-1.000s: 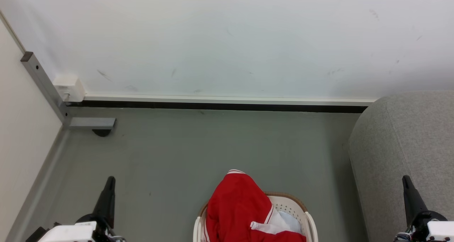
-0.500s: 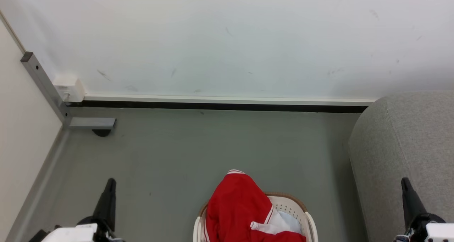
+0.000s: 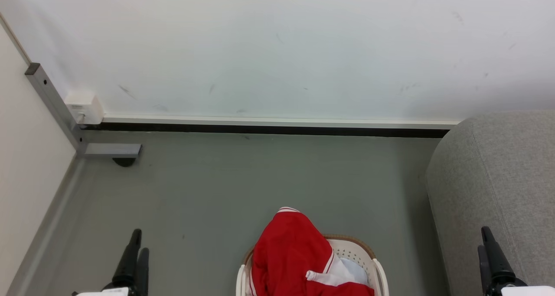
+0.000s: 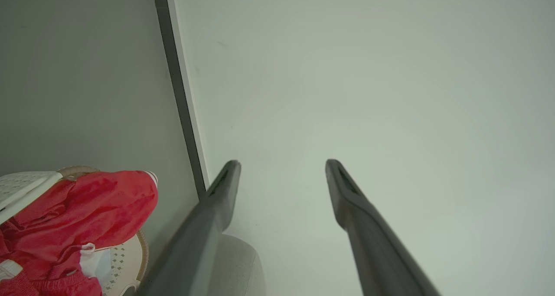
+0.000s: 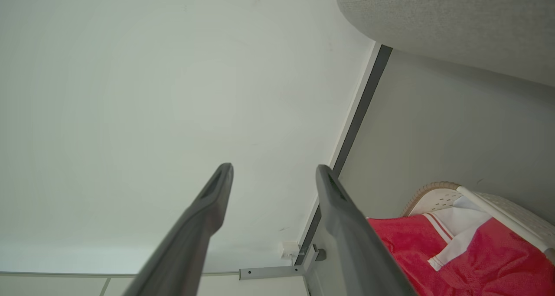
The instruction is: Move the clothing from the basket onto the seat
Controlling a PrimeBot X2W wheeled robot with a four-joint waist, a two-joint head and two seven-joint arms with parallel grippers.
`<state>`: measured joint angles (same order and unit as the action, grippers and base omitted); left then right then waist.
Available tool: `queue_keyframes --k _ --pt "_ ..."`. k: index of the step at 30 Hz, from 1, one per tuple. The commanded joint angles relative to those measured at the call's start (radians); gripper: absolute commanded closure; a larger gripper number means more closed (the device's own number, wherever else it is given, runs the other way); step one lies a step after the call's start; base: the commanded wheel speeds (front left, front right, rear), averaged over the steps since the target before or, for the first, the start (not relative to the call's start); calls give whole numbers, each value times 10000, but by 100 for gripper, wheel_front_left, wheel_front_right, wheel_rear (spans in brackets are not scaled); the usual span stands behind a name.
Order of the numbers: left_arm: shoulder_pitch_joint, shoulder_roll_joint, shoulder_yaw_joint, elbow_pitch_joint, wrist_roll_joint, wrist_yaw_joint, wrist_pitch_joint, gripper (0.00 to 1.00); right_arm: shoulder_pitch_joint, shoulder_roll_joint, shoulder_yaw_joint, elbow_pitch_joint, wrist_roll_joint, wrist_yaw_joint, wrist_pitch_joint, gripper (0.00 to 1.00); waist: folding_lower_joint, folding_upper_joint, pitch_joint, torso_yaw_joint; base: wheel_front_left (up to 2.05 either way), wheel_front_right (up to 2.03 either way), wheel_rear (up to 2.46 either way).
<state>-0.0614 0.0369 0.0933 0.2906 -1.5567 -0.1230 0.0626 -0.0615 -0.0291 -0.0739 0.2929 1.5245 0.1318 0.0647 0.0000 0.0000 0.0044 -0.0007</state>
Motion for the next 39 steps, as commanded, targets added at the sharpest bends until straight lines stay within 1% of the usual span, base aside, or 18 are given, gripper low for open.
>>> queue_keyframes --k 1,6,19,24,33,34,39 --pt "-167 58 6 -146 308 -34 -107 0 -313 -69 44 -118 -377 -2 -124 0 0 0 3 -2 0 0 0" --pt "-178 66 -43 -213 1137 24 -335 0 -370 -82 173 -232 -1413 -3 -353 0 0 0 14 0 0 0 0" --pt "-159 85 -228 -617 3890 600 -869 0 -448 -113 592 -616 -4406 -5 -891 0 0 0 30 10 0 0 0" --pt "-133 92 -354 -699 4960 753 -1059 0 -467 -125 697 -663 -5441 -6 -1079 0 0 0 40 15 0 0 0" --pt "-66 104 -573 -703 6615 968 -1372 0 -465 -145 777 -555 -6964 -7 -1398 0 0 0 62 7 0 0 0" --pt "-66 104 -573 -703 6615 968 -1372 0 -465 -145 777 -555 -6964 -7 -1398 0 0 0 62 7 0 0 0" --pt "-33 110 -663 -677 7423 1081 -1541 0 -491 -155 852 -394 -7766 -8 -1559 0 0 0 69 -9 0 0 0"
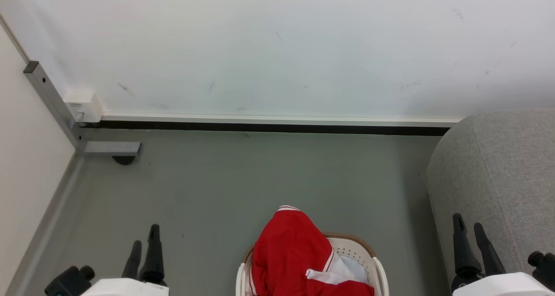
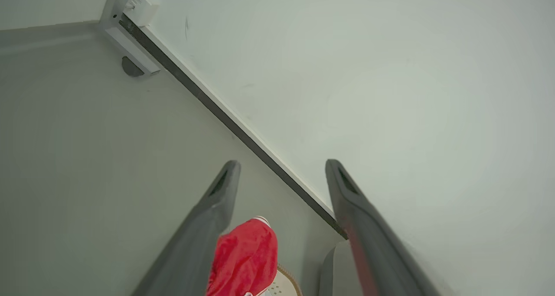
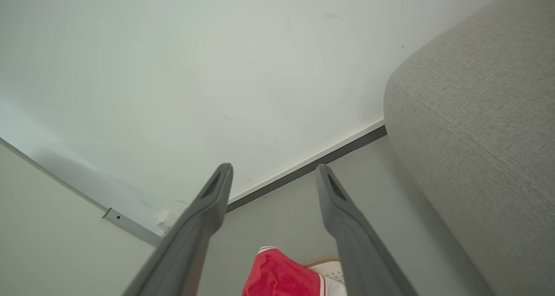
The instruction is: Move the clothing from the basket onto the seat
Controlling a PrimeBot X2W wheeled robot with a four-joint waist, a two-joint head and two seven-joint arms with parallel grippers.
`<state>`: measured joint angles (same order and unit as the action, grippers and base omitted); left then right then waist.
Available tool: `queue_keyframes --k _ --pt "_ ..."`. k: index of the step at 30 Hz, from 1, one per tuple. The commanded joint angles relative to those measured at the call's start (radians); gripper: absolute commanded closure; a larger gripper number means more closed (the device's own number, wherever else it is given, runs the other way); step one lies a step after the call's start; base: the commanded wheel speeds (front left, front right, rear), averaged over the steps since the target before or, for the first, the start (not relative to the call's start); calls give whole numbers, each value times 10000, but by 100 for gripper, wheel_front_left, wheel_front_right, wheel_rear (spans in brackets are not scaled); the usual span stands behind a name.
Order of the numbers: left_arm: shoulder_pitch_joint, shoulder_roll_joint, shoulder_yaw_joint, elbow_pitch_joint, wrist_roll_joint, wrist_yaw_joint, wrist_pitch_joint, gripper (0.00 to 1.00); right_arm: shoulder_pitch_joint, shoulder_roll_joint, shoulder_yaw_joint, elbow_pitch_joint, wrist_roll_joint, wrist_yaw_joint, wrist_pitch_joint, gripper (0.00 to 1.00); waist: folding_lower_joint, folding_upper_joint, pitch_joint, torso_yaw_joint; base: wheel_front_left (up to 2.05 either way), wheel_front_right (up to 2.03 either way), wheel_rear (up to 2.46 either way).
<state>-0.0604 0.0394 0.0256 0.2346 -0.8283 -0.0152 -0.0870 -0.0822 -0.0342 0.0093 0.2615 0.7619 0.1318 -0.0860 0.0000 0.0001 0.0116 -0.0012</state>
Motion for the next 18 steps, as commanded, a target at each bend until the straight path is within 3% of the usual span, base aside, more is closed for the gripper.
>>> queue_keyframes --k 1,18 --pt "-39 86 -2 -125 265 35 -71 0 -291 -106 35 -56 -282 -8 -80 0 0 -1 0 -5 0 0 0" --pt "125 104 -167 -286 2860 329 -573 0 -296 -137 374 326 -2281 -11 -581 0 0 -1 11 24 0 0 0"
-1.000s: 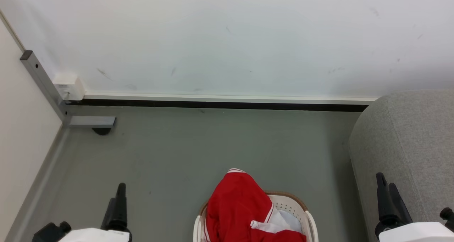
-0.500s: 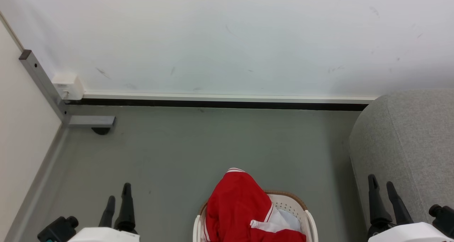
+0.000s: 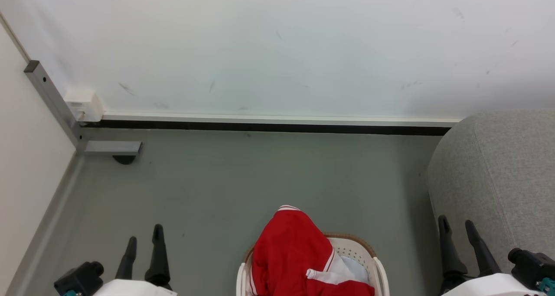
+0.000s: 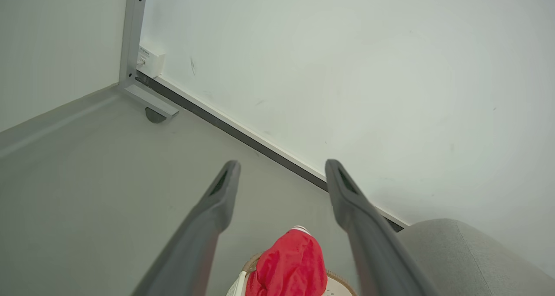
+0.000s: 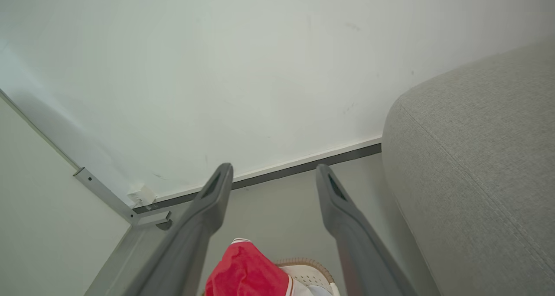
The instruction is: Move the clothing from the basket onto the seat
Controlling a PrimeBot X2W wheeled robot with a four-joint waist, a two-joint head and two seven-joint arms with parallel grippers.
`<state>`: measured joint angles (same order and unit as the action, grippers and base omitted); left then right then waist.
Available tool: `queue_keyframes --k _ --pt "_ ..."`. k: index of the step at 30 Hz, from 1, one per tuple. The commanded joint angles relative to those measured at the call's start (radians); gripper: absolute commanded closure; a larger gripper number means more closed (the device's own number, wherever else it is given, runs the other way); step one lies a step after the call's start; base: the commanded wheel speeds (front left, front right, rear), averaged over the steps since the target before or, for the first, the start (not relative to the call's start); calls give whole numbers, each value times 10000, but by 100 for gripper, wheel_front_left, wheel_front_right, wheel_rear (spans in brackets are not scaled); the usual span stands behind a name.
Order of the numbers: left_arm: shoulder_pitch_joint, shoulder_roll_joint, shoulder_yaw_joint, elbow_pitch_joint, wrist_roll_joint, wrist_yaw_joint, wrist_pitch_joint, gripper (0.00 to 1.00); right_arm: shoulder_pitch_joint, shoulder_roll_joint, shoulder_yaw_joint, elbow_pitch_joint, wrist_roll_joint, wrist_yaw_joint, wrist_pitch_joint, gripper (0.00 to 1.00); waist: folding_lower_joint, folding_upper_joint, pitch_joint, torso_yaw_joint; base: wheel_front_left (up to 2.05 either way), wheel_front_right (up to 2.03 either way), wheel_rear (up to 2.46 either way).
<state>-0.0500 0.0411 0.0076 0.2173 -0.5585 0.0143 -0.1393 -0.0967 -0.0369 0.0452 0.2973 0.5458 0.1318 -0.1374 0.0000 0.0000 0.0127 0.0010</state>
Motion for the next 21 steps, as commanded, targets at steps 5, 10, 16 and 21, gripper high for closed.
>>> queue_keyframes --k 5,10,16,21 --pt "89 95 32 -121 811 84 -175 0 -181 -120 92 35 -663 -12 -198 0 0 0 -2 -15 0 0 0" --pt "155 147 11 -46 1428 152 -310 0 -196 -125 113 85 -1215 -13 -329 0 0 0 -3 -17 0 0 0" --pt "156 199 -13 -19 2067 215 -449 0 -214 -134 144 129 -1789 -14 -461 0 0 0 9 -8 0 0 0" --pt "195 241 -36 -25 2559 290 -562 0 -194 -140 163 193 -2173 -14 -589 0 0 0 12 -17 0 0 0"
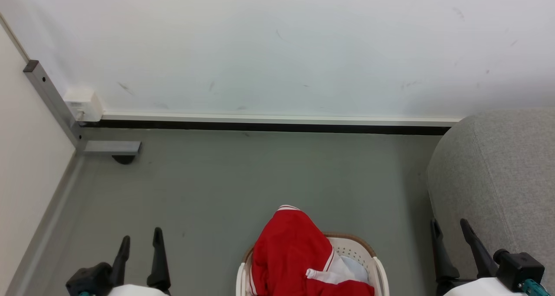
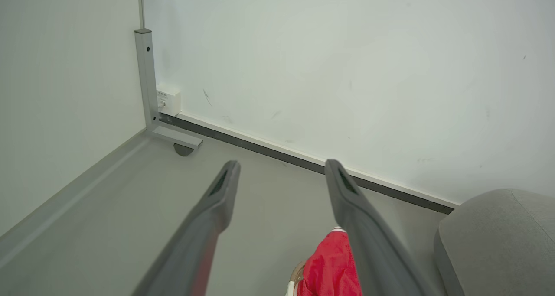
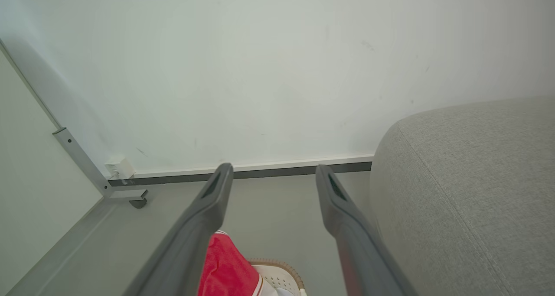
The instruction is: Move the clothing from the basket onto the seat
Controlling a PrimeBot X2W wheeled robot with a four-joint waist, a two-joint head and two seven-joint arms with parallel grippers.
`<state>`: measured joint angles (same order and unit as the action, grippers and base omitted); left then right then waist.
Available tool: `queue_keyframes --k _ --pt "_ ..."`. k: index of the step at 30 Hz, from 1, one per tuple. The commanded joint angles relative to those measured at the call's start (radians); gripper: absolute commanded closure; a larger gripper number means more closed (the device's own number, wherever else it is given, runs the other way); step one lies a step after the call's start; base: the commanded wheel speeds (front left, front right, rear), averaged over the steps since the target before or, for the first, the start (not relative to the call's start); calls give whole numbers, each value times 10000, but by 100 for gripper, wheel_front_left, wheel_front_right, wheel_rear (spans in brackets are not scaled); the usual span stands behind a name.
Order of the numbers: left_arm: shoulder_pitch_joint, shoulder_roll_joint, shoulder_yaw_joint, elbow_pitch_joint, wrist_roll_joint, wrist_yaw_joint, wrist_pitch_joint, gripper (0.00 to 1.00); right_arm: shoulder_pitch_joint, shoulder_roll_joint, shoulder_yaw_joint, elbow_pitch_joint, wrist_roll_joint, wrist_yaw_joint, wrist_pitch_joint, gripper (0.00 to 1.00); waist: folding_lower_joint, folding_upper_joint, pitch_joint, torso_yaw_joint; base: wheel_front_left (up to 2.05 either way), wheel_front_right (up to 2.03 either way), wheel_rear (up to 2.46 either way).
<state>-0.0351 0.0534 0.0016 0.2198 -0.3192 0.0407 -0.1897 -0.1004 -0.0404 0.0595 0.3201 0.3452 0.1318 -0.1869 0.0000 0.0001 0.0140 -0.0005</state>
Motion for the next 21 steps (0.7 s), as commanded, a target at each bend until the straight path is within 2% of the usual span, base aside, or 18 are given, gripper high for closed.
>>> queue_keyframes --k 1,11,21 --pt "64 128 20 -54 278 36 -72 0 -151 -107 27 -23 -251 -15 -119 0 0 -1 -3 -6 0 0 0" --pt "155 198 -32 -64 1203 201 -291 0 -84 -118 -62 87 -992 -16 -315 0 0 -1 -6 -17 0 0 0" --pt "188 233 -59 -68 1913 184 -501 0 -78 -127 -223 218 -1641 -18 -528 0 0 -1 8 1 0 0 0"
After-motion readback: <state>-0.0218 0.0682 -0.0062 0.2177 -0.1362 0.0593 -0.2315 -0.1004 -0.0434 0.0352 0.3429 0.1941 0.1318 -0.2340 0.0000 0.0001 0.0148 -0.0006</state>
